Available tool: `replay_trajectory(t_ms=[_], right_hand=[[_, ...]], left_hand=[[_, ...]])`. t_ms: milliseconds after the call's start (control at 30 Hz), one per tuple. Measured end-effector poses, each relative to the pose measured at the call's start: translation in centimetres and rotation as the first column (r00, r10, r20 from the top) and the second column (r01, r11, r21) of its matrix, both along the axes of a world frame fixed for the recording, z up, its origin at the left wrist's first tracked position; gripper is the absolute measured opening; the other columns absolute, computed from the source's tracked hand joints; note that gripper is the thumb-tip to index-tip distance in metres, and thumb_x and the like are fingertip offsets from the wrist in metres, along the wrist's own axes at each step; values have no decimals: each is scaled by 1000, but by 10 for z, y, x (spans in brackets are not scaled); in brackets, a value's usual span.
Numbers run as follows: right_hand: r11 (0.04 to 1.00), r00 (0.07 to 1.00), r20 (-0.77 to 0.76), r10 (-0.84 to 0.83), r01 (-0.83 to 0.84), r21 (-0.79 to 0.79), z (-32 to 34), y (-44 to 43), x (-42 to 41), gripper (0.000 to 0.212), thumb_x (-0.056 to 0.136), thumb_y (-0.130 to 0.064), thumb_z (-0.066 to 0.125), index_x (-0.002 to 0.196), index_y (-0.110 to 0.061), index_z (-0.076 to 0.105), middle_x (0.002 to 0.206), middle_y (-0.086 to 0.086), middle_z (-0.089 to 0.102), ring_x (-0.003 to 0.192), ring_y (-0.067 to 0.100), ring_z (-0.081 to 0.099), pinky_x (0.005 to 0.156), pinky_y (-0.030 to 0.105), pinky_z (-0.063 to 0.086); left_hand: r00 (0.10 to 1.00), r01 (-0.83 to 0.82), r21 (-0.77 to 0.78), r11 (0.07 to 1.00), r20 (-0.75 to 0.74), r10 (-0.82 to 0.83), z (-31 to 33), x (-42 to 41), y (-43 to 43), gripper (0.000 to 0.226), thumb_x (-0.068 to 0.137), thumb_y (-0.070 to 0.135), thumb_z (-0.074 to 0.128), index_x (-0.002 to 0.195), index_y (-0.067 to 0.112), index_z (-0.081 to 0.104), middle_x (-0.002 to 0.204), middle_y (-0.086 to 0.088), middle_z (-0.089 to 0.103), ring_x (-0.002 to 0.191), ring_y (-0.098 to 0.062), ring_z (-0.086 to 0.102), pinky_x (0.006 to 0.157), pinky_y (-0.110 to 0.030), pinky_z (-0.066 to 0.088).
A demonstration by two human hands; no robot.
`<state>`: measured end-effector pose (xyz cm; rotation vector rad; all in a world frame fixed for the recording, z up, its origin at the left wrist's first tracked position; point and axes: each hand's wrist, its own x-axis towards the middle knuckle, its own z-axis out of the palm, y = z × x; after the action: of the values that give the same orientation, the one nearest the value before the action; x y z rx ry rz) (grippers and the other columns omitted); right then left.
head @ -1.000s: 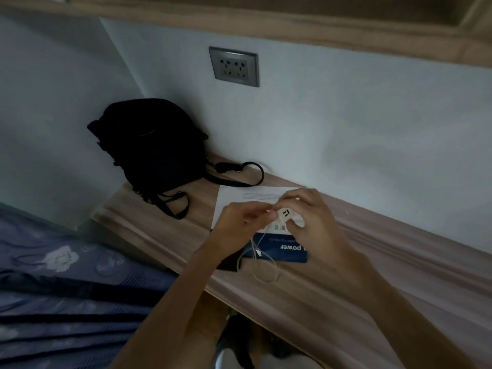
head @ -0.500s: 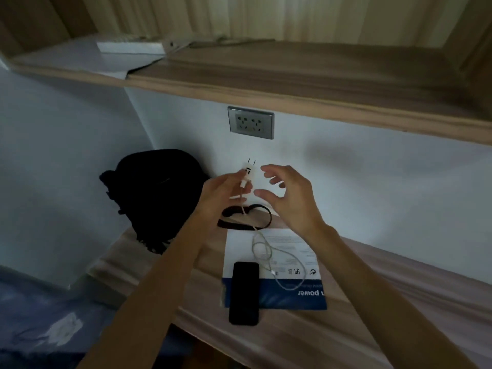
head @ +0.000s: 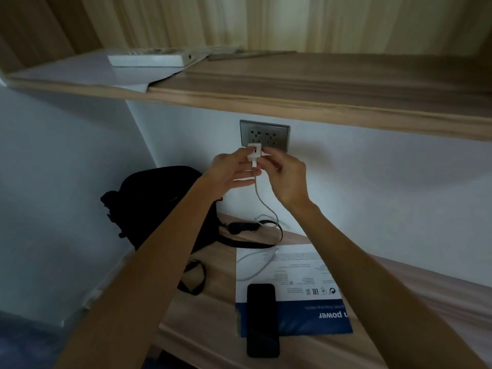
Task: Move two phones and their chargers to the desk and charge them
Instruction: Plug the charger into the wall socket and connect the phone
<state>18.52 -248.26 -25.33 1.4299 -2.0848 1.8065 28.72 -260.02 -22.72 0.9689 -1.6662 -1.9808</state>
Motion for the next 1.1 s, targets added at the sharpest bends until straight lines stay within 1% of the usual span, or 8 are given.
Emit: replay_trajectory(t_ms=[100, 200, 400, 600, 800, 933, 1033, 1100], right_hand=[[1000, 999, 39, -15, 15, -6, -1, -10, -5, 24, 93, -13, 68, 116, -12, 73, 103, 4, 77, 88, 9, 70, 82, 7, 47], [1000, 996, 86, -11, 11, 4, 0, -21, -10, 23, 91, -14, 71, 113, -10, 75, 103, 4, 77, 91, 9, 71, 83, 5, 46], [1000, 968, 252, 9, -8, -6, -1, -35, -16, 22, 83, -10, 77, 105, -7, 76, 96, -3, 75, 79, -14, 64, 79, 1, 44], [999, 981, 193, -23, 32, -44, 1, -41, -12, 13, 86, -7, 74, 98, -4, 78, 91, 3, 77, 82, 7, 70, 78, 7, 48], [995, 986, 134, -100, 102, -6, 7, -50, -6, 12, 90, -15, 69, 92, -8, 79, 82, -3, 75, 68, 1, 64, 70, 1, 43], [988, 980, 138, -142, 149, -43, 0, -46, -2, 9, 90, -9, 70, 91, -4, 76, 80, -4, 71, 68, 2, 61, 67, -1, 40], [986, 977, 149, -155, 163, -46, -2, -43, -2, 8, 89, -7, 70, 88, -2, 75, 79, 3, 72, 63, 2, 58, 64, -1, 38], [986, 980, 121, -157, 162, -27, 1, -44, -5, 9, 89, -7, 69, 86, -1, 75, 78, 8, 73, 64, 9, 61, 62, 2, 38]], left_hand=[[999, 39, 40, 998, -31, -38, 1, -8, -7, 27, 94, 31, 64, 109, 10, 70, 95, -7, 79, 86, -22, 77, 69, -33, 61], [999, 30, 50, 998, -17, -29, 3, -15, -15, 24, 96, 28, 62, 107, 8, 69, 87, -6, 77, 85, -23, 75, 77, -38, 61], [999, -24, 19, 1000, 36, 23, 2, -21, -24, 27, 97, 27, 64, 109, 3, 65, 91, -8, 71, 91, -26, 71, 88, -43, 59], [996, -86, -53, 995, 32, 88, 2, -22, -30, 35, 93, 33, 68, 107, 1, 69, 96, -13, 75, 94, -27, 74, 84, -39, 60], [995, -100, -28, 995, -25, 99, 3, -21, -34, 33, 90, 34, 71, 104, 4, 70, 90, -9, 78, 85, -22, 77, 82, -38, 62], [997, -80, -12, 997, -18, 80, 0, -22, -31, 34, 89, 32, 72, 108, 3, 71, 93, -11, 79, 87, -23, 77, 79, -36, 62], [998, -60, -32, 998, -9, 59, 0, -25, -31, 34, 90, 29, 71, 109, 1, 71, 87, -8, 79, 85, -22, 77, 82, -38, 62], [998, -68, -47, 997, -16, 68, -1, -27, -32, 33, 91, 29, 71, 107, 0, 71, 82, -7, 78, 82, -22, 77, 82, -38, 62]])
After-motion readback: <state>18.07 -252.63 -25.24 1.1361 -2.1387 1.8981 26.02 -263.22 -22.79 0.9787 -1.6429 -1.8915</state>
